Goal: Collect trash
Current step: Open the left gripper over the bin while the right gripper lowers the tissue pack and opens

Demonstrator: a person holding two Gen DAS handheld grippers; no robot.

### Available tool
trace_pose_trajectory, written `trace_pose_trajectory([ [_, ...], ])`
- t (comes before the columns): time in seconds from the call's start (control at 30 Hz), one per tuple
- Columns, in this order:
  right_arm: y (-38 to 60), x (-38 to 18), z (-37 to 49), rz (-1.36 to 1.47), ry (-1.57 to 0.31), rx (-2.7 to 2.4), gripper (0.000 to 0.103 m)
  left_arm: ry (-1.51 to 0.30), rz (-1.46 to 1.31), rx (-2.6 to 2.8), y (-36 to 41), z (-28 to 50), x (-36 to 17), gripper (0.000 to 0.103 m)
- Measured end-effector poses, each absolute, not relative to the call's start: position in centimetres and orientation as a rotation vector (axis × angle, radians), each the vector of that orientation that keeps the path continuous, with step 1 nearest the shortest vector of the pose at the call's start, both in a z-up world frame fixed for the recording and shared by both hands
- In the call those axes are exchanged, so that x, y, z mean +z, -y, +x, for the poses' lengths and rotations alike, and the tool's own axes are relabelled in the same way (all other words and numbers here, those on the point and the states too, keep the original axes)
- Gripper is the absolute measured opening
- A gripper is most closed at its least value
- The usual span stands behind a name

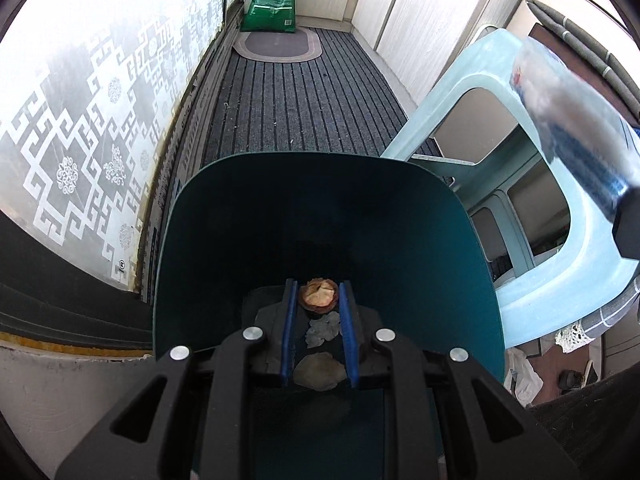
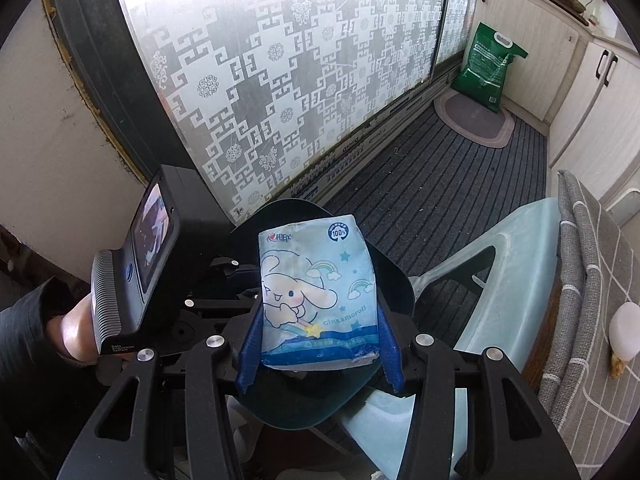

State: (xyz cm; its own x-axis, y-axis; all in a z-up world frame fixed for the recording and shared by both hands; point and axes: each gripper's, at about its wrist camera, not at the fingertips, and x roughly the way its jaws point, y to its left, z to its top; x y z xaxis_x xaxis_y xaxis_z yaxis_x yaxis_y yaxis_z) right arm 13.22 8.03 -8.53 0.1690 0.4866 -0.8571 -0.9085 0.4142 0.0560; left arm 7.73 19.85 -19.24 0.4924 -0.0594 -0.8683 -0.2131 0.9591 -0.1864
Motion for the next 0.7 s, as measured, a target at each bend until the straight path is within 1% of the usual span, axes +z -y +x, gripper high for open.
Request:
trace_pose_trajectory([
  [0.13, -8.5, -9.2, 13.3, -0.558, -0.958, 1.059, 0.05, -1.071, -0.279, 0.094, -20.0, 7.7, -19.6, 0.025],
  [0.23, -8.8, -9.6, 13.2, -0.566, -0.966, 1.056, 0.05, -1.076, -0.28, 0.092, -20.1, 7.6, -19.6, 0.031],
  [0.33, -9.1, -10.0, 13.0, -0.573, -0.974, 1.058, 0.05, -1.071, -0.284, 0.094, -20.3, 7.5, -19.6, 0.031],
  [0.43, -9.5, -10.7, 12.9, -0.581, -0.98, 1.058, 0.05, -1.043, -0.278, 0.112, -20.7, 7.2, -19.0, 0.031],
  [0.47, -9.6, -11.0, 12.9, -0.584, -0.986, 1.057, 0.05, -1.027, -0.281, 0.118, -21.0, 7.1, -18.7, 0.029],
  [0.6, -9.8, -12.5, 12.7, -0.606, -1.01, 1.051, 0.05, -0.948, -0.283, 0.171, -22.1, 6.7, -16.9, 0.027],
  [0.67, -10.0, -13.1, 12.6, -0.625, -1.015, 1.05, 0.05, -0.906, -0.278, 0.194, -22.5, 6.4, -16.0, 0.023],
  [0.7, -10.1, -13.4, 12.5, -0.633, -1.019, 1.05, 0.05, -0.891, -0.287, 0.199, -22.7, 6.3, -15.7, 0.022],
])
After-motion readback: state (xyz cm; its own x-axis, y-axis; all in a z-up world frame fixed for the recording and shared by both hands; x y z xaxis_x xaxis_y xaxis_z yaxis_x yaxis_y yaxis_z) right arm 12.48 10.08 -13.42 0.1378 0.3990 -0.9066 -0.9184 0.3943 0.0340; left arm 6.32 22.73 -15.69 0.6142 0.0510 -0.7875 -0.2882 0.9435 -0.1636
